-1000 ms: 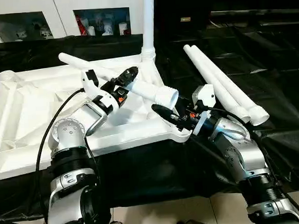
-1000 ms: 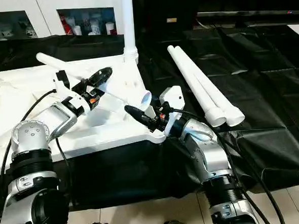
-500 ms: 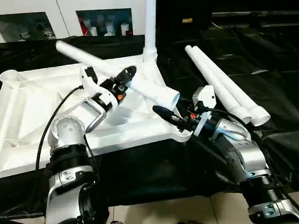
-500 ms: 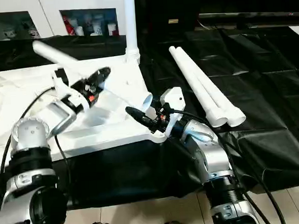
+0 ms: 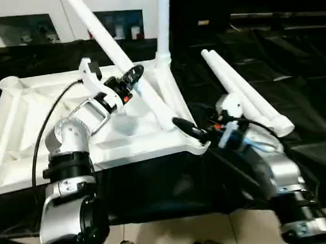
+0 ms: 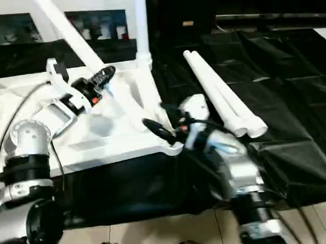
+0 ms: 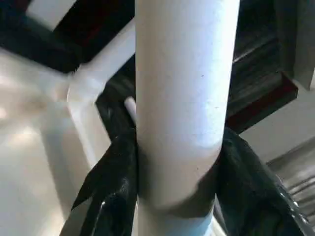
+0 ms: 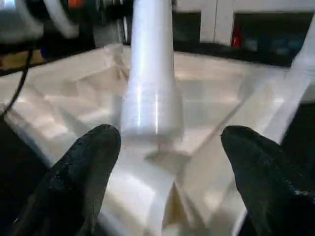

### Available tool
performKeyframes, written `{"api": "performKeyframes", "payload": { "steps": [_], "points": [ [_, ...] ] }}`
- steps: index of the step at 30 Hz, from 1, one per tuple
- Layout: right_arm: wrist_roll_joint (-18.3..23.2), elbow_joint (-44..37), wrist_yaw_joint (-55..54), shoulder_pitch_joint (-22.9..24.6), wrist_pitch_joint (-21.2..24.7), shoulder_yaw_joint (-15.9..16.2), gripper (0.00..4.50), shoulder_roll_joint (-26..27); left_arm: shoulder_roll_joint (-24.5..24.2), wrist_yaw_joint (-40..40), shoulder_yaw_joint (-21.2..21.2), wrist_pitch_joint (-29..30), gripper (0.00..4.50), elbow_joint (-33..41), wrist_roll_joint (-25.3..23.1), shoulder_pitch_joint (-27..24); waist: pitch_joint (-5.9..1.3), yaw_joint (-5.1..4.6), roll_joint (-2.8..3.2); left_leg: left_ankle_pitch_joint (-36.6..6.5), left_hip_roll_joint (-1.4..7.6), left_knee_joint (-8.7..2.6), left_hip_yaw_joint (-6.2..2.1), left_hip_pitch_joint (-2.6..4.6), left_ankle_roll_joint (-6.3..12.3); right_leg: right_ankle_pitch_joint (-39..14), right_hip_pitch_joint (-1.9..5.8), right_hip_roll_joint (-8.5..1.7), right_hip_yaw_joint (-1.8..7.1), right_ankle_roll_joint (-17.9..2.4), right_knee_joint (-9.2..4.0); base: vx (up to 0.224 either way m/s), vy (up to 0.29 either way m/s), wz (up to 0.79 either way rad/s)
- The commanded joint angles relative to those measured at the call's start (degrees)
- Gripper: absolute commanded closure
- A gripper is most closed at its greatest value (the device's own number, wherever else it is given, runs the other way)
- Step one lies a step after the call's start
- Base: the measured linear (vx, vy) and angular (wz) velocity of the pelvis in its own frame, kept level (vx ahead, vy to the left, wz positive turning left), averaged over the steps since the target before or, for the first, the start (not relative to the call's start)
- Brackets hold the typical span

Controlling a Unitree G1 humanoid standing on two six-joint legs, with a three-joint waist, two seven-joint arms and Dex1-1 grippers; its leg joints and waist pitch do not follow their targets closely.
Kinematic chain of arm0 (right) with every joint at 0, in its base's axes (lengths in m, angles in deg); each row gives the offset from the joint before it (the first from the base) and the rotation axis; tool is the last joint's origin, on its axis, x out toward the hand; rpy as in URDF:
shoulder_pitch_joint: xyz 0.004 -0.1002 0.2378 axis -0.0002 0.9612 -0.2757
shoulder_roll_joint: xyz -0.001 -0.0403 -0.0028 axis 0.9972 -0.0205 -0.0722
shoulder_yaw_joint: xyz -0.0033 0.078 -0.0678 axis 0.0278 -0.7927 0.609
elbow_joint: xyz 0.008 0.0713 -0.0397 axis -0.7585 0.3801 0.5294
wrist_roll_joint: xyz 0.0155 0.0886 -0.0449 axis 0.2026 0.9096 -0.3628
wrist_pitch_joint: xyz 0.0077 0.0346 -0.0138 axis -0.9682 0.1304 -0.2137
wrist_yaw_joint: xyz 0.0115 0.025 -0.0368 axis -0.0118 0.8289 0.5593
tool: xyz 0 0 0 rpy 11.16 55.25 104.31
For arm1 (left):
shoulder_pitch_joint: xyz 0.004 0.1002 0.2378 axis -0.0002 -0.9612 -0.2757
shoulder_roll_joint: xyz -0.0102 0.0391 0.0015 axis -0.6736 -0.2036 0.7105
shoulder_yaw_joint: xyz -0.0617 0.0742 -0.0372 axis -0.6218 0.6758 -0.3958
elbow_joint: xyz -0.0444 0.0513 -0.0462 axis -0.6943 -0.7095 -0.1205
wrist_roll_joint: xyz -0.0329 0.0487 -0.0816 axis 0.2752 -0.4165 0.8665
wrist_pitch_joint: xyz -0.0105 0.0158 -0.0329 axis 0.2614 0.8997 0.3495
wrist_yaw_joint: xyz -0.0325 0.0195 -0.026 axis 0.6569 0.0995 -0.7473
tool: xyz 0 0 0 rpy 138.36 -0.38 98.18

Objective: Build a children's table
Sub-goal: Insert table leg to table base

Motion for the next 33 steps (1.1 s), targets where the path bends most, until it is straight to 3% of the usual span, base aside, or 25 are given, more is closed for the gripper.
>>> {"api": "performKeyframes", "payload": {
  "steps": [1, 4, 5, 9, 11, 13, 14, 19, 24, 33],
  "points": [
    [3.22, -1.80, 1.81, 0.53, 3.48, -3.38, 0.74, -2.56, -1.38, -2.90, 3.42, -0.68, 2.60, 0.83, -1.75, 1.61, -5.98, 0.25, 0.33, -2.22, 0.42, -2.82, 0.05, 0.85, 5.81, 6.73, 4.51, -3.41, 2.11, -16.67, -2.91, 0.000, 0.000, 0.00],
    [5.57, -2.37, 2.01, 0.09, 5.74, -5.20, 0.74, -3.50, -1.93, -4.29, 4.84, -0.38, 2.62, 1.66, -2.48, 1.84, -5.91, 0.58, 0.38, -2.23, 0.52, -2.84, 0.08, 0.97, 5.70, 6.15, 4.38, -3.30, 2.12, -16.62, -2.92, 0.000, 0.000, 0.00],
    [7.74, -3.44, 1.71, -1.32, 8.62, -6.34, 0.74, -3.91, -2.30, -5.29, 6.61, 0.45, 2.62, 2.94, -3.00, 1.80, -6.05, 0.65, 0.44, -2.02, 0.52, -2.76, 0.04, 0.91, 5.53, 6.51, 4.47, -3.39, 2.07, -16.83, -2.81, 0.000, 0.000, 0.00],
    [9.57, -4.92, 0.81, -4.09, 12.39, -6.24, 0.74, -3.51, -2.21, -6.17, 9.09, 1.47, 2.62, 4.85, -3.24, 1.81, -6.01, 0.59, 0.40, -2.47, 0.53, -2.82, 0.01, 0.85, 4.88, 5.08, 4.43, -3.42, 2.02, -16.89, -2.85, 0.000, 0.000, 0.00],
    [7.06, -4.78, -0.08, -6.72, 14.02, -3.53, 0.74, -3.27, -1.66, -6.61, 10.84, 1.91, 2.62, 6.14, -3.10, 1.97, -6.03, 0.47, 0.23, -2.48, 0.45, -2.85, 0.06, 0.85, 4.34, 4.25, 4.41, -3.34, 1.99, -16.79, -2.88, 0.000, 0.000, 0.00],
    [6.32, -4.74, -0.17, -7.24, 14.18, -2.76, 0.74, -3.23, -1.53, -6.90, 11.38, 1.97, 2.62, 6.45, -3.16, 2.00, -5.93, 0.54, 0.38, -3.12, 0.47, -2.84, 0.15, 0.96, 3.72, 3.08, 4.20, -3.34, 2.04, -16.55, -3.07, 0.000, 0.000, 0.00],
    [6.18, -4.83, -0.24, -7.94, 15.10, -1.96, 0.74, -3.04, -1.26, -7.21, 12.01, 1.82, 2.62, 6.79, -3.51, 2.04, -5.95, 0.57, -0.01, -3.13, 0.41, -2.88, 0.20, 0.85, 3.57, 2.87, 4.38, -3.36, 2.11, -16.28, -3.05, 0.000, 0.000, 0.00],
    [0.32, -2.60, -3.48, -10.92, 16.00, 3.58, 0.74, -1.78, -0.42, -7.00, 14.62, 1.82, 2.62, 8.97, -4.28, 1.59, -6.18, 0.62, 0.19, -1.16, 0.49, -2.82, 0.05, 0.84, 3.36, 4.83, 4.26, -3.36, 2.02, -15.90, -2.72, 0.000, 0.000, 0.00],
    [-2.90, 1.09, -7.62, -13.50, 15.94, 6.41, 0.74, 1.52, 0.68, -6.17, 16.43, 1.44, 2.62, 10.67, -4.63, 1.31, -6.07, 0.53, 0.24, -2.45, 0.48, -2.91, 0.16, 0.86, 2.24, 3.35, 4.20, -3.44, 2.15, -15.78, -2.90, 0.000, 0.000, 0.00],
    [-3.15, 2.94, -10.31, -14.01, 15.56, 5.79, 1.52, 4.12, 0.27, -6.33, 16.90, 0.75, 2.62, 10.77, -5.58, 0.97, -6.12, 0.47, 0.27, -2.10, 0.33, -2.93, 0.16, 0.82, 1.98, 5.27, 4.35, -3.28, 2.20, -15.08, -2.75, 0.000, 0.000, 0.00]
  ]
}}
